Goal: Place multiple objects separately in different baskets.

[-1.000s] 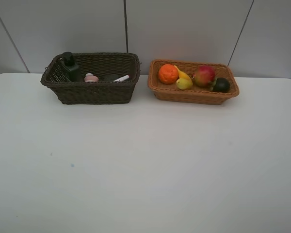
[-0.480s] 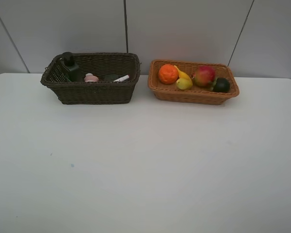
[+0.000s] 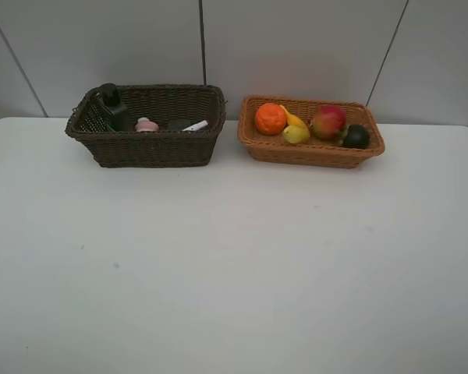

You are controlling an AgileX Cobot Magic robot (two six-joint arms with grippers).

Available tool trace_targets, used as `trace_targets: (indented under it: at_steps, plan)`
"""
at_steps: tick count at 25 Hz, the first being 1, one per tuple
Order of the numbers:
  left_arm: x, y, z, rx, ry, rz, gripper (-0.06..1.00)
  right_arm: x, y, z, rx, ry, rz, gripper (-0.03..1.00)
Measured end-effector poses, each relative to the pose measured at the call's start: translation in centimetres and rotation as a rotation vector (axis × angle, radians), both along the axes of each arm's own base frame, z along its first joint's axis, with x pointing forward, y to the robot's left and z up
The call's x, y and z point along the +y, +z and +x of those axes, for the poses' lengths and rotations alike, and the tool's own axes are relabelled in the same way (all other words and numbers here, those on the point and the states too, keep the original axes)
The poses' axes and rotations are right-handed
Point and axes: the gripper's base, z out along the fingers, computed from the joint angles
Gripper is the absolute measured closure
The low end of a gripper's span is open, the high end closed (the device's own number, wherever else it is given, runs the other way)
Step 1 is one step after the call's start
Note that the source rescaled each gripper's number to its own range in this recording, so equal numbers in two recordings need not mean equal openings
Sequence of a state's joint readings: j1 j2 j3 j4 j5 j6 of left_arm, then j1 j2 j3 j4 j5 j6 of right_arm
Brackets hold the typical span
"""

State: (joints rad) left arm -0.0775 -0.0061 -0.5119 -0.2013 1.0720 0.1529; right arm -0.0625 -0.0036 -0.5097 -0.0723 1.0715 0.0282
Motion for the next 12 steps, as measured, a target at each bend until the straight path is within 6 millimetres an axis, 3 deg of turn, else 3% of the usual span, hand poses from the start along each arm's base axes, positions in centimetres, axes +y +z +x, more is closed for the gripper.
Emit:
trace_targets:
  at_steps: [12]
  plan:
    - [0.00, 0.00, 0.00, 0.000, 0.000, 0.000, -0.06, -0.01, 0.00, 0.00, 0.000, -0.001, -0.001, -0.03]
